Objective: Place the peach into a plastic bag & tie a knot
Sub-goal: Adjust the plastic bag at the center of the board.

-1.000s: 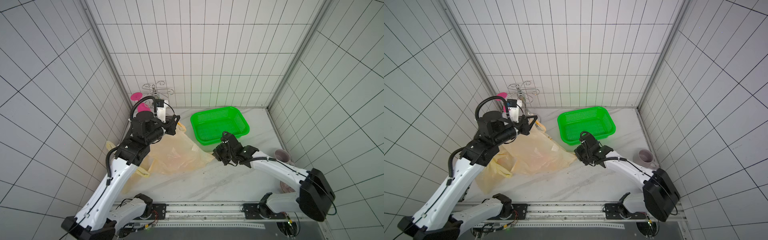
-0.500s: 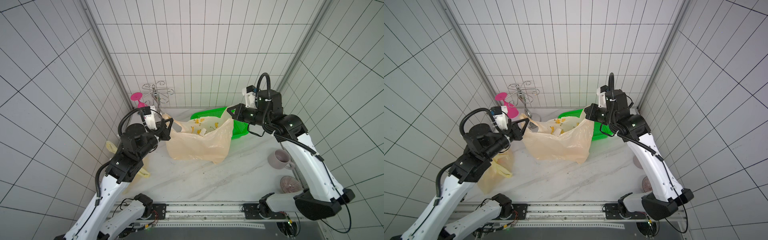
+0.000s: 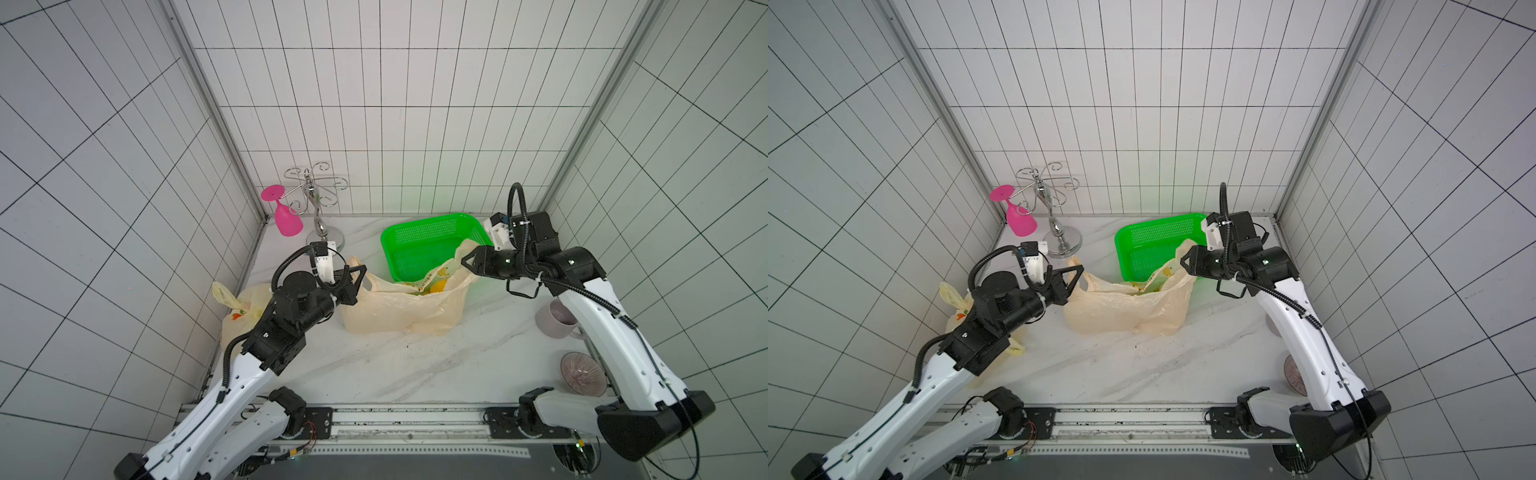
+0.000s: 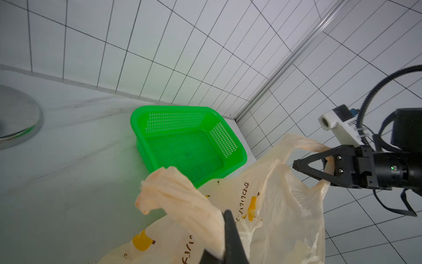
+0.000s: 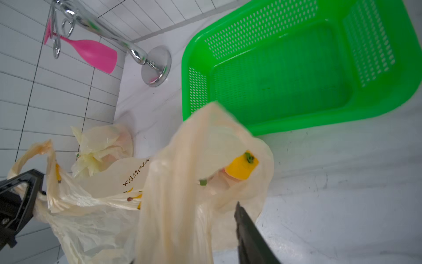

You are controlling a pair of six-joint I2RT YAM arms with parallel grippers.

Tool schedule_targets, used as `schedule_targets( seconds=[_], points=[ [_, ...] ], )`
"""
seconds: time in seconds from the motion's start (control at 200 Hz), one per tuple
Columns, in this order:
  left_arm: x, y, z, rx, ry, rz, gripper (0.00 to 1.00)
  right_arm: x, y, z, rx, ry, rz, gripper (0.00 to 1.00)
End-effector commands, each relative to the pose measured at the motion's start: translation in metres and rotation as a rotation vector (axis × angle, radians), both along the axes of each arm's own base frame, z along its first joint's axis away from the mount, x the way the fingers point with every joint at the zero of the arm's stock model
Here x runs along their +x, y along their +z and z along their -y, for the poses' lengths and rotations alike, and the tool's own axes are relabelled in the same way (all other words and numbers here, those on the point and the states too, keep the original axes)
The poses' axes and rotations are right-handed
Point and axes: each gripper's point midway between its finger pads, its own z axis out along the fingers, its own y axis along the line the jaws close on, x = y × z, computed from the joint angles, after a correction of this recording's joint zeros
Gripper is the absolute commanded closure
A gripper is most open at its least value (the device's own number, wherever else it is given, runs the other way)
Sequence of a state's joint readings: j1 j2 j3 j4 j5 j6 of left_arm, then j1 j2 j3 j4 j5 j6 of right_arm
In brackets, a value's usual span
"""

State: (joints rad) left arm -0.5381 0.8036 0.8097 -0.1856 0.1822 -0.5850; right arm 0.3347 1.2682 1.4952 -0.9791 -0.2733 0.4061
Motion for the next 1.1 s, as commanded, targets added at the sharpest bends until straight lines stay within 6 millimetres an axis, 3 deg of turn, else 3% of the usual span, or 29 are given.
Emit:
schedule_targets(
  seconds=[0.0,0.11,0.255,0.33,0.41,0.565,0.645,0.88,1.095],
  points=[
    [-0.013,0.025,0.017,-0.012,-0.131,0.177,0.92,-0.004,0.029,0.05,-0.225,-0.1,0.061,0.39],
    [-0.022,0.036,0.025,-0.021,-0.198,0.292,0.9,-0.007,0.06,0.07,-0.313,-0.146,0.136,0.34],
    [-0.024,0.039,0.036,0.012,-0.267,0.335,0.9,-0.005,0.097,0.061,-0.314,-0.109,0.233,0.32],
    [-0.023,0.036,0.041,0.027,-0.294,0.336,0.89,-0.007,0.113,0.03,-0.263,-0.004,0.281,0.34],
    [-0.022,0.034,0.043,0.032,-0.299,0.341,0.89,-0.015,0.122,-0.02,-0.202,0.16,0.312,0.37],
    [-0.023,0.035,0.047,0.05,-0.324,0.384,0.89,-0.029,0.124,-0.109,0.07,0.389,0.233,0.43],
    [-0.024,0.036,0.049,0.061,-0.336,0.412,0.89,-0.031,0.125,-0.137,0.18,0.417,0.173,0.41],
    [-0.026,0.034,0.051,0.091,-0.354,0.458,0.9,-0.019,0.133,-0.177,0.434,0.366,0.026,0.31],
    [-0.025,0.034,0.053,0.1,-0.355,0.472,0.9,-0.015,0.104,-0.195,0.43,0.351,-0.082,0.31]
  ],
)
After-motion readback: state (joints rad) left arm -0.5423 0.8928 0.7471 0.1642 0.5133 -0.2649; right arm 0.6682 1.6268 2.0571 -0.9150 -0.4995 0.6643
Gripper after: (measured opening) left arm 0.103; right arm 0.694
